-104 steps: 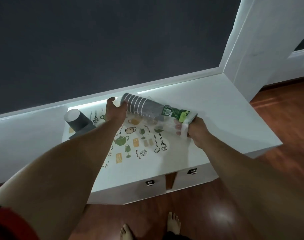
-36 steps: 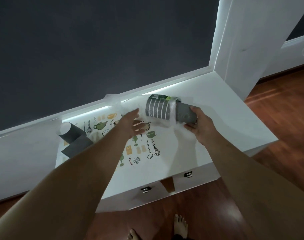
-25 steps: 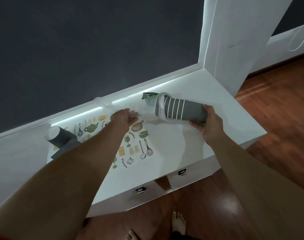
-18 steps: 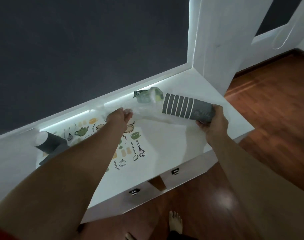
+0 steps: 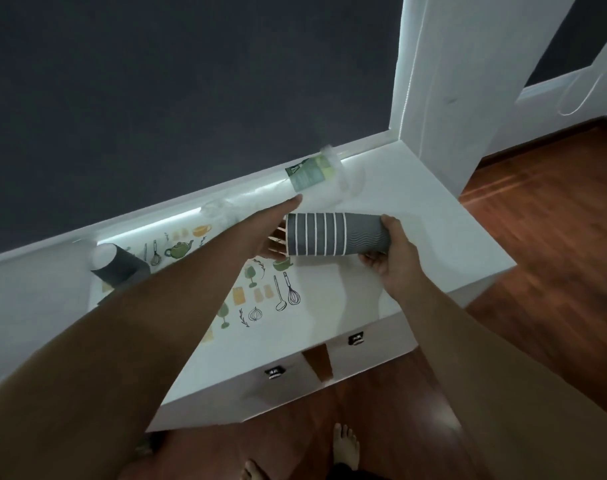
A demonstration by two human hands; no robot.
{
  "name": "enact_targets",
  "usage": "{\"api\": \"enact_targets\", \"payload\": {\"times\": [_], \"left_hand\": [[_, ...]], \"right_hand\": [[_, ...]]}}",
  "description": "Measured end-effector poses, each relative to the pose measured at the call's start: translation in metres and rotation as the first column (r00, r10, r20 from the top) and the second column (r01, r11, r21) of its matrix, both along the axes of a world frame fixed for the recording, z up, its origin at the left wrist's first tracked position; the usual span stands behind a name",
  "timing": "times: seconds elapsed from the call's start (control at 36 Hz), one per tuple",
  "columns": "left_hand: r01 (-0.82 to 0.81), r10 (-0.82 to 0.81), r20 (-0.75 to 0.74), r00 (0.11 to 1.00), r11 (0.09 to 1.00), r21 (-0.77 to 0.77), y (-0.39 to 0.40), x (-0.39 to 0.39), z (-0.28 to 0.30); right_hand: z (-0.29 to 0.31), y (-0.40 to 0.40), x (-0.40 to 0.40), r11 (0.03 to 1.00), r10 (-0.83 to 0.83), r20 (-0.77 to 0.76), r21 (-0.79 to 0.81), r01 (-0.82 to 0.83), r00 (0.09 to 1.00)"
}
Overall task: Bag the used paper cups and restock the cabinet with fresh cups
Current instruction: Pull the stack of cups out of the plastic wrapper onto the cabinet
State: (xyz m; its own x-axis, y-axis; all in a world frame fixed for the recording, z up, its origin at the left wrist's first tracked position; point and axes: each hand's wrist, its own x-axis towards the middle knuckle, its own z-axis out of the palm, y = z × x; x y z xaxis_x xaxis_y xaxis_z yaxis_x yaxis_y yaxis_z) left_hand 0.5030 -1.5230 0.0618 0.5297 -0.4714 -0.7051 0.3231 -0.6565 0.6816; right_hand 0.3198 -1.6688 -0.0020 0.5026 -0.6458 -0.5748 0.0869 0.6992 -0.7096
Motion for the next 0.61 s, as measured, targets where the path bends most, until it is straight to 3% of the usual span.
{"api": "enact_targets", "payload": {"times": [0.11,0.25,0.36,0.5,0.61], "left_hand": [[0.005,0.008,0.117,0.993,0.994,-0.107,0.030,0.010,0.004],[-0.082,0.125,0.161,0.979,0.965,-0.247,0.077,0.017,0.012],[-0.090,0.172,0.291,0.941,0.958,-0.274,0.121,0.031,0.025],[0.141,-0.047,0.570,0.821,0.982,-0.123,0.164,0.050,0.052],[0.151,-0.069,0.704,0.707,0.987,-0.055,0.194,0.066,0.078]], "right_hand": [[0.011,0.025,0.021,0.989,0.044,0.151,0.132,-0.064,0.988],[0.030,0.077,0.050,0.933,0.218,0.345,0.202,-0.299,0.913],[0.043,0.107,0.078,0.894,0.351,0.392,0.129,-0.429,0.850],[0.063,0.133,0.106,0.864,0.482,0.376,-0.053,-0.501,0.791],[0.087,0.162,0.136,0.836,0.545,0.344,-0.158,-0.525,0.765]]}}
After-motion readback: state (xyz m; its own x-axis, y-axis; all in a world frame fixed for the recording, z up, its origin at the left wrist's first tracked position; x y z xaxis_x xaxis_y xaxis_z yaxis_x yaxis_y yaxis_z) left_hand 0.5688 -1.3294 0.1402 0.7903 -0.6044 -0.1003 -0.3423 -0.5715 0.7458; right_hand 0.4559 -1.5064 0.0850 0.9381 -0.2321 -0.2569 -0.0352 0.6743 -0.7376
